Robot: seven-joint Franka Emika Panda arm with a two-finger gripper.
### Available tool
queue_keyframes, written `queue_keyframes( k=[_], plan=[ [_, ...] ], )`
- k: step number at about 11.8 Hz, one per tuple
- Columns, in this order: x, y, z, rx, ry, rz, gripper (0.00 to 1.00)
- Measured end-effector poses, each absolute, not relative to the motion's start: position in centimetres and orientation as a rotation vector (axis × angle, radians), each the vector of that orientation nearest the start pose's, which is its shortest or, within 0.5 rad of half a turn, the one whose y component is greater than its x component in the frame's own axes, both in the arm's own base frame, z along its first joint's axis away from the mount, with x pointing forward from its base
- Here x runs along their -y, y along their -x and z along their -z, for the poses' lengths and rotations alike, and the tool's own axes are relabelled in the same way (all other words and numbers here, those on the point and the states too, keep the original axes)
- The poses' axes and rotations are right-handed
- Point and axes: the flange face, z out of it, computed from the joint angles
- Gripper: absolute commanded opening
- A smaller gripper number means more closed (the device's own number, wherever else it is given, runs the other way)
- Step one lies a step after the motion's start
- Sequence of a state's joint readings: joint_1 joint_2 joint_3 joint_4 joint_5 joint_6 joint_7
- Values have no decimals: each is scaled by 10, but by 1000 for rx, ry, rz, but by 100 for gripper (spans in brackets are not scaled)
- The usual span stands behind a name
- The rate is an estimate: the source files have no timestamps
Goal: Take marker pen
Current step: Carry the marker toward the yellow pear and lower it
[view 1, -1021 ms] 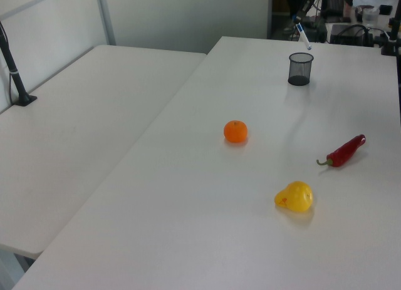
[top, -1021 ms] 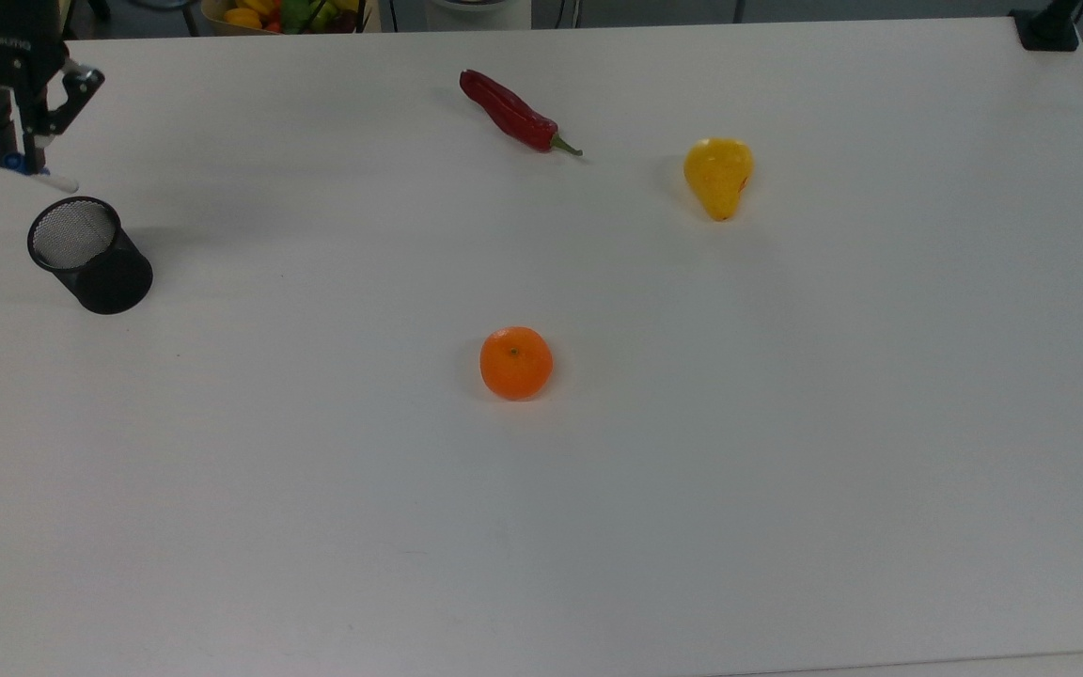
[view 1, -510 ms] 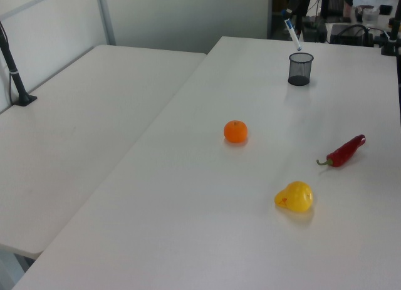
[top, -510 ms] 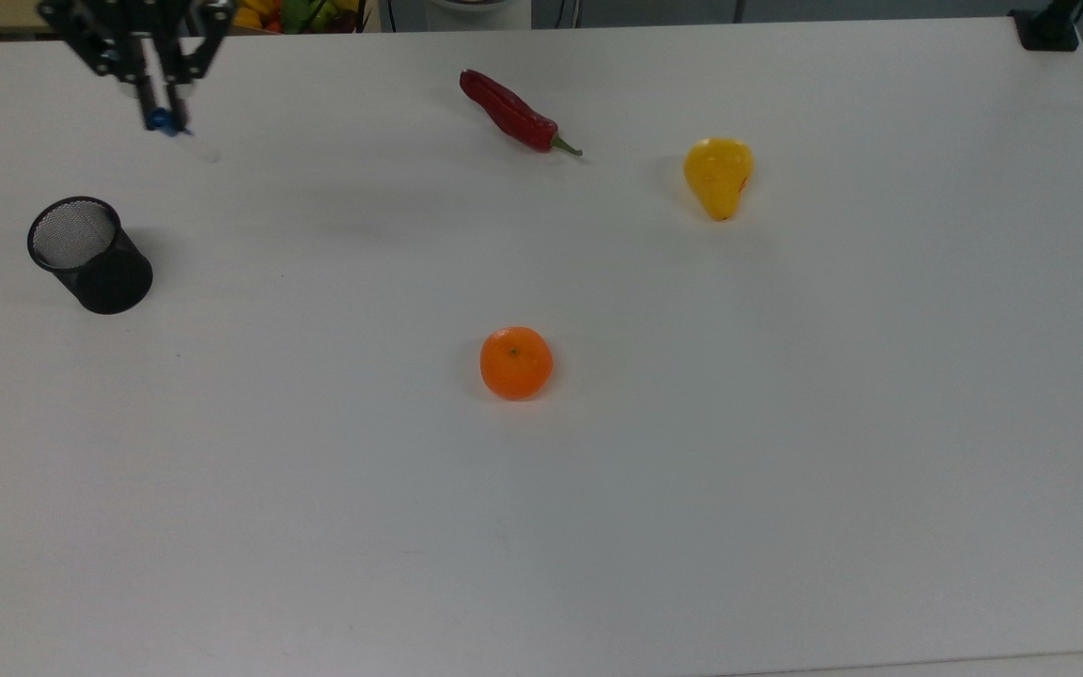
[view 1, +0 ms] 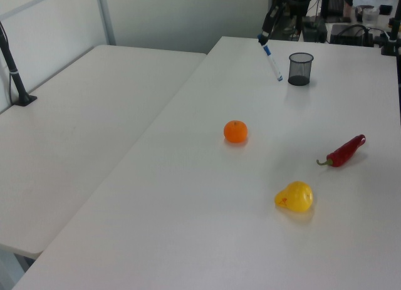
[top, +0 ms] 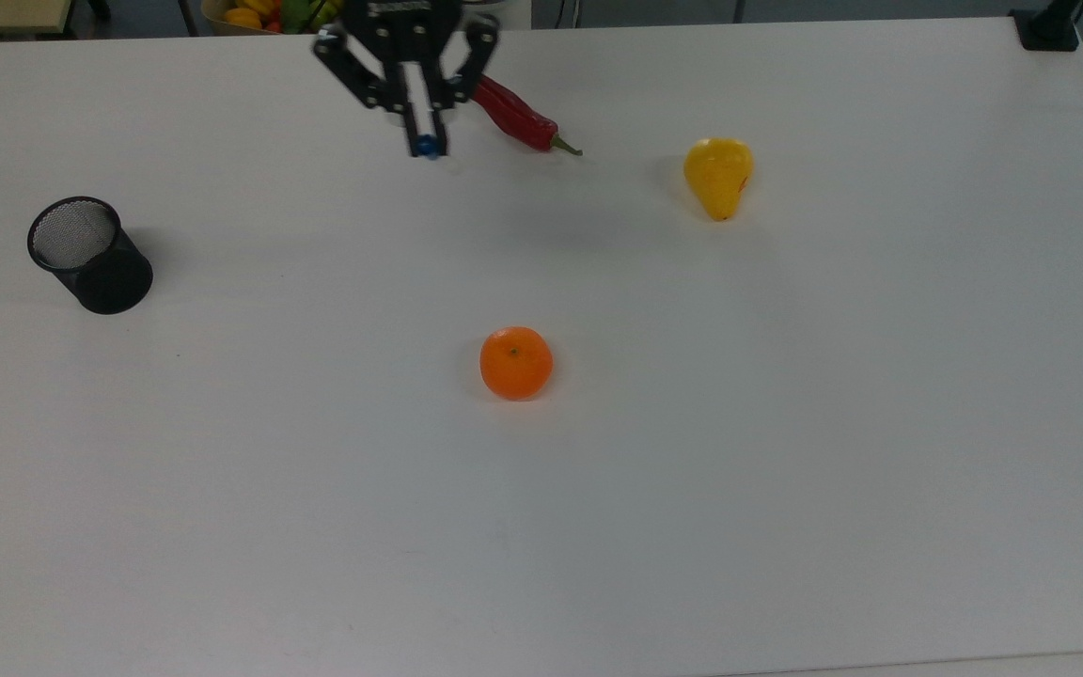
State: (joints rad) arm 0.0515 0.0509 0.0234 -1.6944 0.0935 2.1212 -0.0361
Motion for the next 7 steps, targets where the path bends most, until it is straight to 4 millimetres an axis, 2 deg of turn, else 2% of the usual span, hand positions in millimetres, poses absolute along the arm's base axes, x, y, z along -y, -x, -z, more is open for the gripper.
queue_keyframes(
  k=[1, 2, 5, 7],
  plan=[
    [-78, -610, -581, 110, 2981, 514, 1],
    [-91, -611, -574, 97, 2976, 488, 1],
    [-147, -615, -527, 85, 2972, 352, 1],
    [-169, -616, -503, 105, 2977, 288, 1]
  ],
)
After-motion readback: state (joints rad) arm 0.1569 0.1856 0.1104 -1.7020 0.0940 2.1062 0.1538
